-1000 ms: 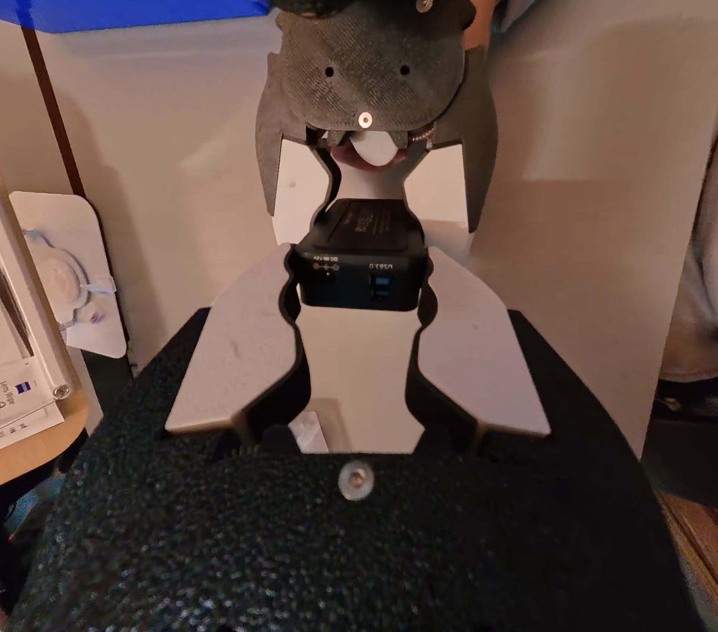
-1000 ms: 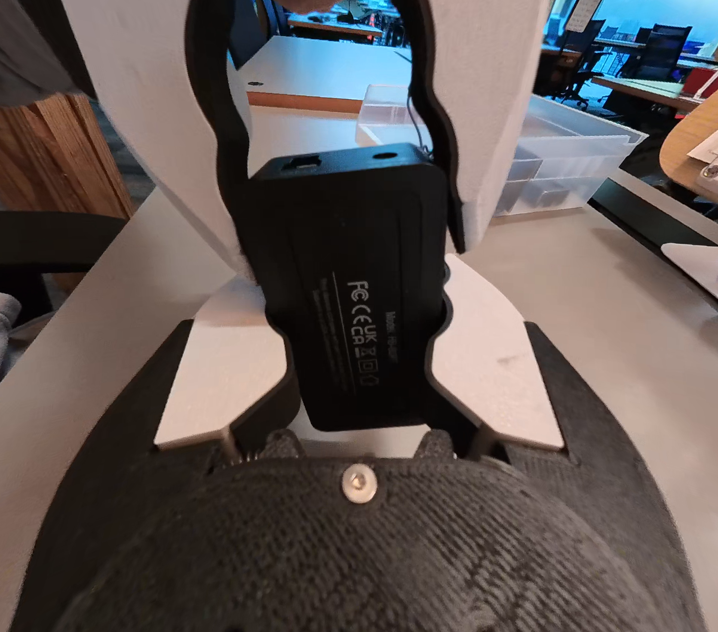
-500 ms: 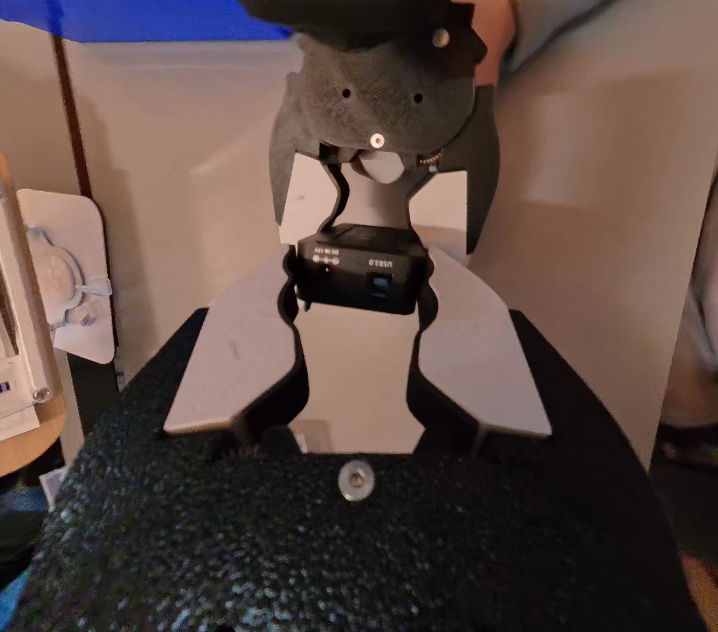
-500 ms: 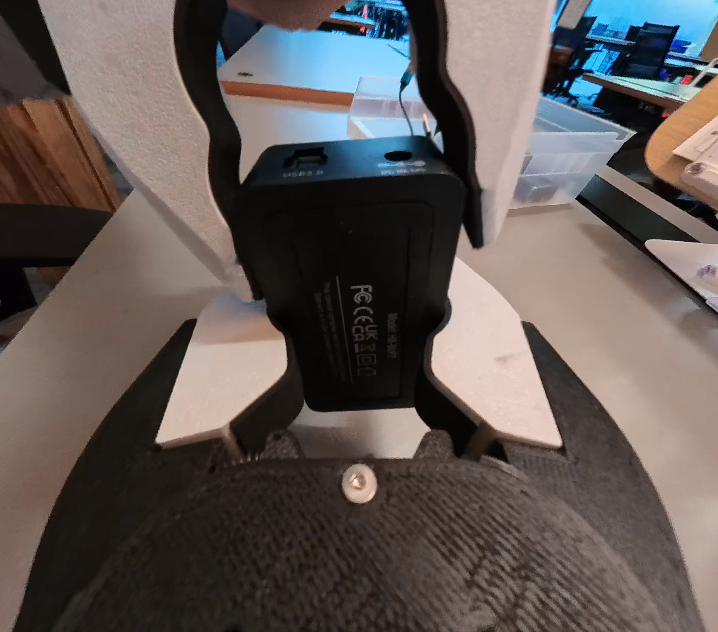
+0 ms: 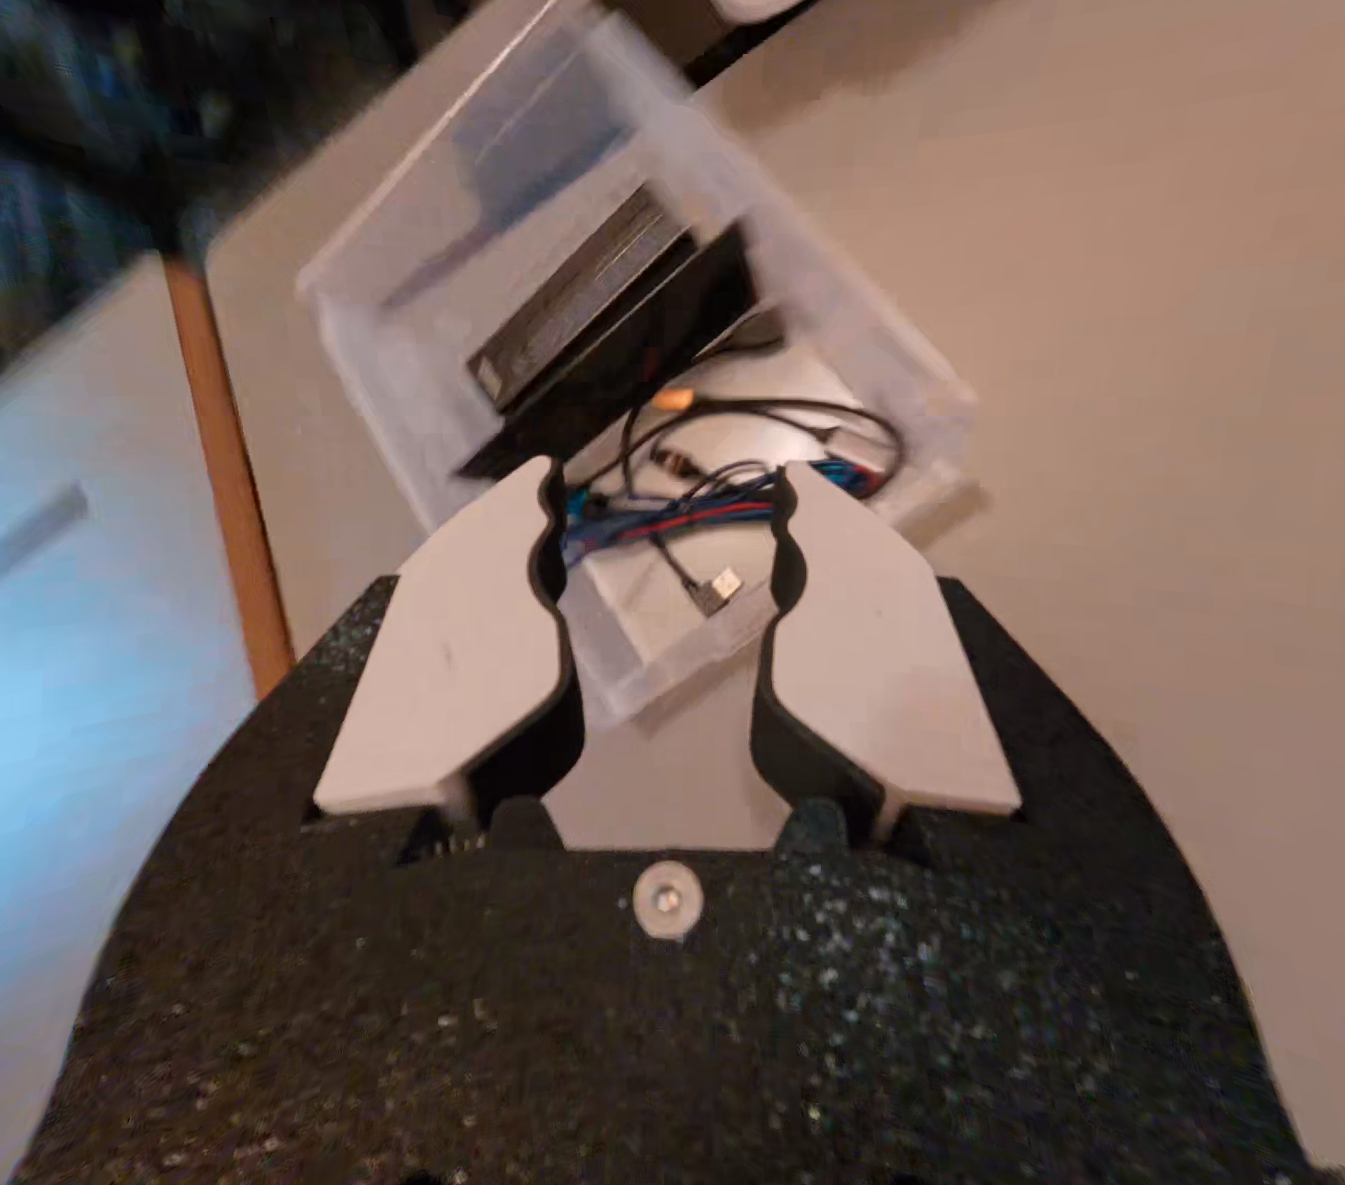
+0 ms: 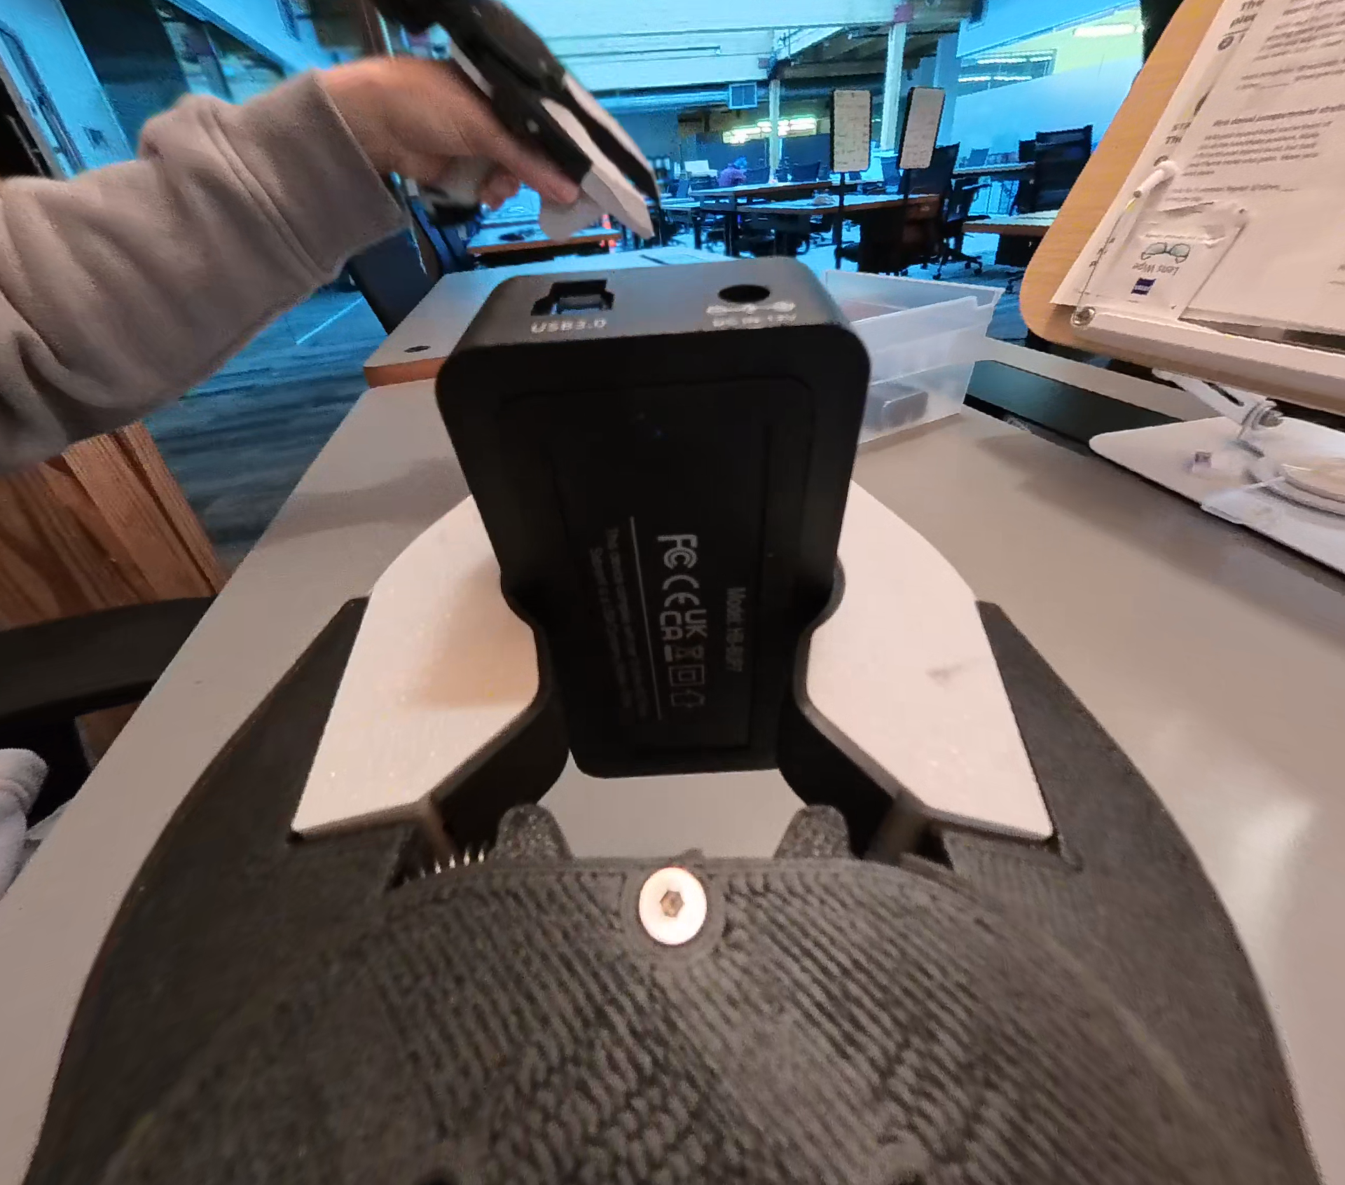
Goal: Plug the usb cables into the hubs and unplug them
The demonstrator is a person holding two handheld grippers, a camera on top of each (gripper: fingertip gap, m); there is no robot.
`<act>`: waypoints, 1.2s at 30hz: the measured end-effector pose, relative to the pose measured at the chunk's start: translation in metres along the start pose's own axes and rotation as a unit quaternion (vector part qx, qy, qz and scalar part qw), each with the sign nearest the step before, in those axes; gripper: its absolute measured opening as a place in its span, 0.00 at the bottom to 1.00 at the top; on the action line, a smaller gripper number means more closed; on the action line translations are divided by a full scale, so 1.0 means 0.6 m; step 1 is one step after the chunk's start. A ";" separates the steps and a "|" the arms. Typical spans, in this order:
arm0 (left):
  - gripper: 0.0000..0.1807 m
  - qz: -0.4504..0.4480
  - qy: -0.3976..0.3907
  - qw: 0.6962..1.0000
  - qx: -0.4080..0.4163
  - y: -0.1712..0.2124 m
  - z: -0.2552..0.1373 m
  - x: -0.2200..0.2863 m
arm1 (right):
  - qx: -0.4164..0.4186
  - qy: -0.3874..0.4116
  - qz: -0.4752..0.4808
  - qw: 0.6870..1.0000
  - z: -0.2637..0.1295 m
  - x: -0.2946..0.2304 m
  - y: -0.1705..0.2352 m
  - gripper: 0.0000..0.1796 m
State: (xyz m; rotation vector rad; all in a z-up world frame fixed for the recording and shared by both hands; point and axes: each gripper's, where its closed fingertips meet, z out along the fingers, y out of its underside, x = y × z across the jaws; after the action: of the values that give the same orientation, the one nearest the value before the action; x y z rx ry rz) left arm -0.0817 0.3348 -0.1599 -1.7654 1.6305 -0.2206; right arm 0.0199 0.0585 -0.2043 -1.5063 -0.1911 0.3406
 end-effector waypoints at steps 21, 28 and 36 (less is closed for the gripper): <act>0.26 -0.470 -0.156 0.869 0.012 0.171 0.157 -0.069 | 0.021 -0.057 0.004 0.998 -0.003 -0.027 -0.003 0.41; 0.09 -0.465 -0.139 0.874 0.033 0.161 0.172 -0.095 | 0.033 -0.076 -0.001 0.997 -0.012 -0.033 -0.013 0.41; 0.02 -0.323 -0.103 0.929 0.149 0.100 0.142 -0.068 | 0.050 -0.098 0.007 0.994 -0.020 -0.038 -0.021 0.41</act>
State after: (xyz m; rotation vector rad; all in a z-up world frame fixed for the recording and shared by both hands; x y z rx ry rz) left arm -0.0892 0.4080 -0.2439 -1.9481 0.7750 -0.5345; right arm 0.0039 0.0394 -0.1907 -1.3764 -0.3151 0.5040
